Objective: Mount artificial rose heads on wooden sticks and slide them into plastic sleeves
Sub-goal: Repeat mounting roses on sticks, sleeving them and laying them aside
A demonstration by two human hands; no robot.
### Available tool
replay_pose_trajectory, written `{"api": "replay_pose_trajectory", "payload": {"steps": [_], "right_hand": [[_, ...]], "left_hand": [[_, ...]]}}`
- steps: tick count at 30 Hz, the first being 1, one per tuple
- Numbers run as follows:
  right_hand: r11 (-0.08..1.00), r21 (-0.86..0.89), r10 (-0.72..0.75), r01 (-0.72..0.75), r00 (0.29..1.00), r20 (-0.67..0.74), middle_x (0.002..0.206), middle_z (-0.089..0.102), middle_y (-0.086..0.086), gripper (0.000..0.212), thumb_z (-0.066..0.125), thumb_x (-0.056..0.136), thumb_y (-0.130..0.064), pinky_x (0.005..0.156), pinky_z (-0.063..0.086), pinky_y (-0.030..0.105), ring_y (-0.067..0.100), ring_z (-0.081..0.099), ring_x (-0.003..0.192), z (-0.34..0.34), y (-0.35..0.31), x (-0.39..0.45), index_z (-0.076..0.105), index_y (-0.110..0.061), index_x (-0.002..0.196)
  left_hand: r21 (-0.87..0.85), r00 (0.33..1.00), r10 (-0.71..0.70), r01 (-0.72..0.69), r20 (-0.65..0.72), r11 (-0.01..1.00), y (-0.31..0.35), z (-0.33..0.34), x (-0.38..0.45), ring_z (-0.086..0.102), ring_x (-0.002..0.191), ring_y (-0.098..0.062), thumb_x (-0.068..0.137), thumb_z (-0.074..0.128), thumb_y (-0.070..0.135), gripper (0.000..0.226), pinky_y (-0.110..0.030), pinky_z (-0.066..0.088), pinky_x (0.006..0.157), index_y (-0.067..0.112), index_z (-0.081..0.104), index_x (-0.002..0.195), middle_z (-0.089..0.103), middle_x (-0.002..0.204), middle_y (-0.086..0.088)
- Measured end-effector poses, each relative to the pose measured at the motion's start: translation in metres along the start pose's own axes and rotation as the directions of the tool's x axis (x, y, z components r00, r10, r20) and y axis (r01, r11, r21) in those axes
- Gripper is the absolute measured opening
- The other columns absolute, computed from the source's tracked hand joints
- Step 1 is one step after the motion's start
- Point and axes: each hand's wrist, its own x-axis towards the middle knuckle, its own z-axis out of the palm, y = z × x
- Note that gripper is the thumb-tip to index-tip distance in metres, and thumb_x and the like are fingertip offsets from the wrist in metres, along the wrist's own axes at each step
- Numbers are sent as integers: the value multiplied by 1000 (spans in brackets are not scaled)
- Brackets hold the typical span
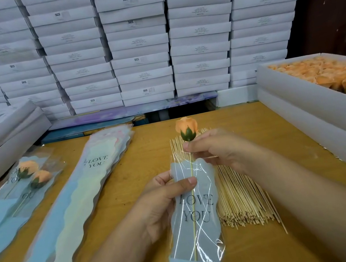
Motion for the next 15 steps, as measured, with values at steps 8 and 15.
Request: {"api": "replay_pose_trajectory", "payload": {"steps": [8,15], "right_hand": [[999,-49,-10,6,997,-76,119,62,0,57,75,82,-50,85,58,33,16,64,101,-11,-18,0,55,-17,124],[961,-108,-262,254,963,-66,122,66,-8,29,67,94,-36,92,52,31,10,61,114,-18,-30,6,63,-30,122]], "left_hand": [[-27,1000,-27,27,8,999,1,1,0,73,74,-25,81,75,0,42,-34,63,65,-7,64,121,74,105,-24],[-10,998,-55,55,32,998,1,0,-1,73,84,-30,78,78,2,50,-39,63,76,-5,63,125,73,109,-24]]}}
